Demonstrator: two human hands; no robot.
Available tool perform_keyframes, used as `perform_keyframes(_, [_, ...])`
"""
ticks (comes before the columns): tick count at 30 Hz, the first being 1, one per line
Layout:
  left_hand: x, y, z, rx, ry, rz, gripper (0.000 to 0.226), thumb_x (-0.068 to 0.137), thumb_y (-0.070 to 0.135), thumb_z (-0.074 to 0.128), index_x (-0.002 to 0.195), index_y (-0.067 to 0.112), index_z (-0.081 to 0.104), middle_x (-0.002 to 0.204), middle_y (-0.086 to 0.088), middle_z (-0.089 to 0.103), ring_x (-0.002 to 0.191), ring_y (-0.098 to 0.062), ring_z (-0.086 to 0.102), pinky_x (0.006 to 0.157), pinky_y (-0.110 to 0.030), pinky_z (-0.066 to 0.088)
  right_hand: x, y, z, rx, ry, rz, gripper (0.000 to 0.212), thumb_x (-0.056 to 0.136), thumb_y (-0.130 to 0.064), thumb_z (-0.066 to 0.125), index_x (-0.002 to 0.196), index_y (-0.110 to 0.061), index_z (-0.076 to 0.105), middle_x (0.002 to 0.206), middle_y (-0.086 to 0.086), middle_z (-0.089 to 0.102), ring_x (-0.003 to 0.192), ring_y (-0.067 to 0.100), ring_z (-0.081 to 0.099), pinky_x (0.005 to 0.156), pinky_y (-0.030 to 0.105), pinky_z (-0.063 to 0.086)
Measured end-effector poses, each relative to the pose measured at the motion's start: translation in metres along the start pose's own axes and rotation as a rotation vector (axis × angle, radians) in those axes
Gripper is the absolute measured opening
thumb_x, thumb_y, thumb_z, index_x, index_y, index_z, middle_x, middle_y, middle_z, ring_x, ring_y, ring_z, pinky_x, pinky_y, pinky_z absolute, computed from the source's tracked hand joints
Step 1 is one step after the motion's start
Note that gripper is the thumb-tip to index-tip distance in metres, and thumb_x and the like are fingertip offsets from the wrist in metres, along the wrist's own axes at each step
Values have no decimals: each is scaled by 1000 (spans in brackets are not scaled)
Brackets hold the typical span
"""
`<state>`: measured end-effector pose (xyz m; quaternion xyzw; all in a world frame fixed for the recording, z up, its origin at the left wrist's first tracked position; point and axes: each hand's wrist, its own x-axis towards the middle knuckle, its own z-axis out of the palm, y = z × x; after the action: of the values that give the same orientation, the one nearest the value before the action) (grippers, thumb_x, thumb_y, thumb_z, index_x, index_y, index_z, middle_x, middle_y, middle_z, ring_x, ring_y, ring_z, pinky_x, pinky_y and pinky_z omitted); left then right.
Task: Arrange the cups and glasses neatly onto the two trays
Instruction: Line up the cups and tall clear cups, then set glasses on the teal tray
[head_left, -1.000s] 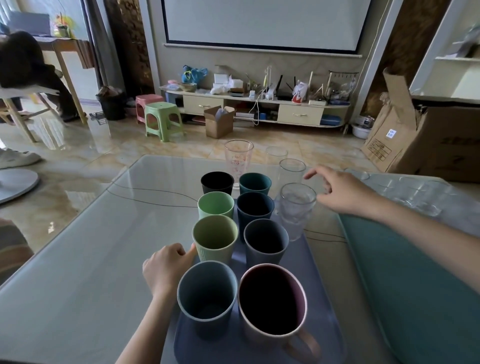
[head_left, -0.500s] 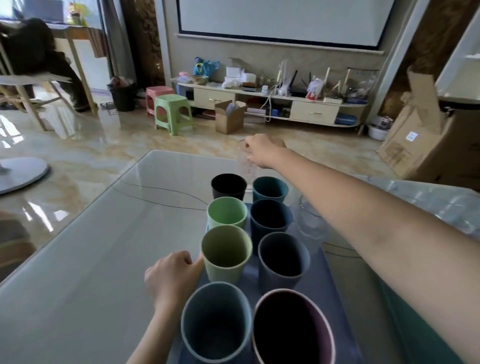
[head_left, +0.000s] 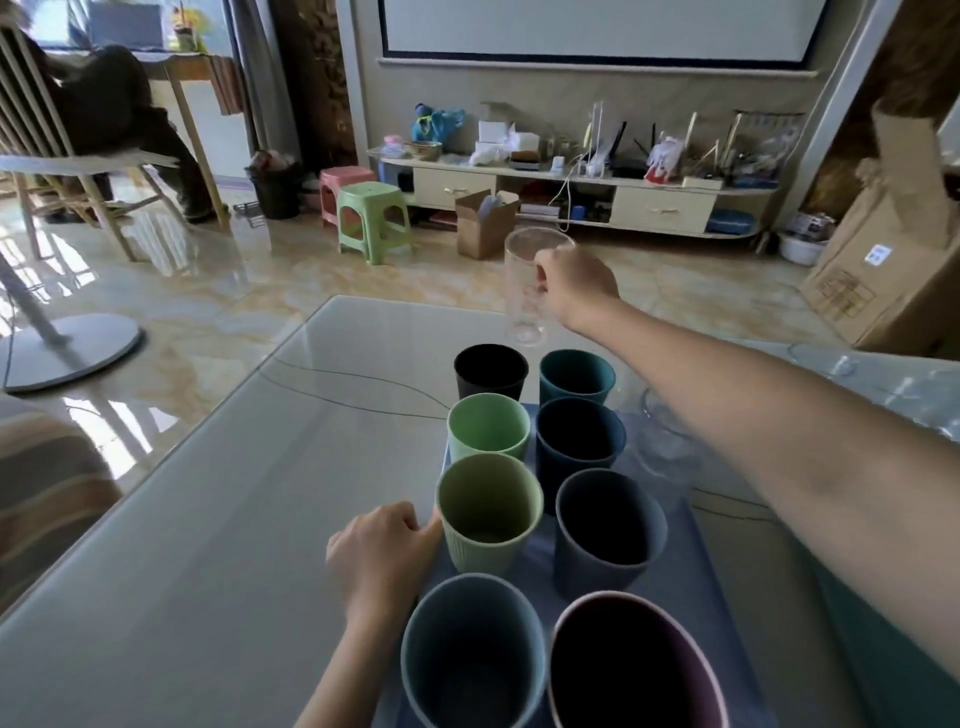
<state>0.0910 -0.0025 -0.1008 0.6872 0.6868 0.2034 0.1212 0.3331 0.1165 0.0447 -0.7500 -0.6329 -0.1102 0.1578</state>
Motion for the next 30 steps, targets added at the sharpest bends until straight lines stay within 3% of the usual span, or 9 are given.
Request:
perform_keyframes(5, [-6,1,-8,-80,7,26,43,85,42,44,59,14,63,56,0,59,59,-17,51,58,-28,34,-26,7,-75,21,189,-51,15,89,4,47,88,-9,56,86,7,54,75,24,52,59,28,33])
perform_keyframes(9, [-15,-10,-12,-194,-32,95,49,86,54,46,58,15,59,55,1,55,65,-21,52,63,-31,32,-69,20,-129,61,214,-76,16,87,6,48,84,-8,56,81,8,59,75,27,58,61,33,43])
perform_keyframes(11, [-20,-19,-15,-242,-86,136,40,88,46,52,62,17,58,58,4,49,77,-22,48,69,-32,30,-100,29,-154,87,227,-84,14,86,5,50,88,-6,59,85,12,64,77,29,60,67,39,51])
perform_keyframes(15, [-32,-38,-19,-218,-181,219,25,74,44,46,65,23,55,69,5,53,88,-22,45,71,-31,27,-173,46,-190,155,255,-100,8,85,0,58,92,-2,62,89,14,67,80,28,61,75,44,51])
perform_keyframes(17, [-41,-43,-19,-203,-154,232,20,80,37,55,73,19,61,79,1,60,93,-25,48,72,-31,28,-210,50,-200,188,254,-102,4,86,-2,61,89,-2,63,86,10,66,78,23,59,72,39,49])
perform_keyframes(21, [-61,-45,-22,-198,-98,238,13,82,33,57,73,24,55,86,-3,61,96,-26,47,79,-34,32,-269,53,-197,230,185,-66,2,85,-5,64,87,-5,65,83,2,63,76,15,56,70,26,44])
perform_keyframes(25, [-70,-45,-25,-194,-93,223,11,84,30,59,76,23,55,94,-10,65,104,-31,48,83,-36,33,-294,56,-170,229,81,-45,2,86,-7,63,86,-8,65,87,5,66,80,19,62,73,27,48])
perform_keyframes(27, [-70,-45,-26,-191,-108,231,23,75,42,49,77,21,59,92,-10,65,102,-31,49,82,-36,32,-298,56,-155,209,35,-38,5,87,-7,61,84,-9,64,87,3,66,82,19,62,74,31,49])
perform_keyframes(30, [-68,-46,-25,-192,-128,218,43,67,45,38,85,17,66,93,-8,65,102,-29,48,85,-36,32,-297,52,-133,185,-20,-13,7,88,-5,58,83,-10,62,87,1,64,83,20,61,75,37,51])
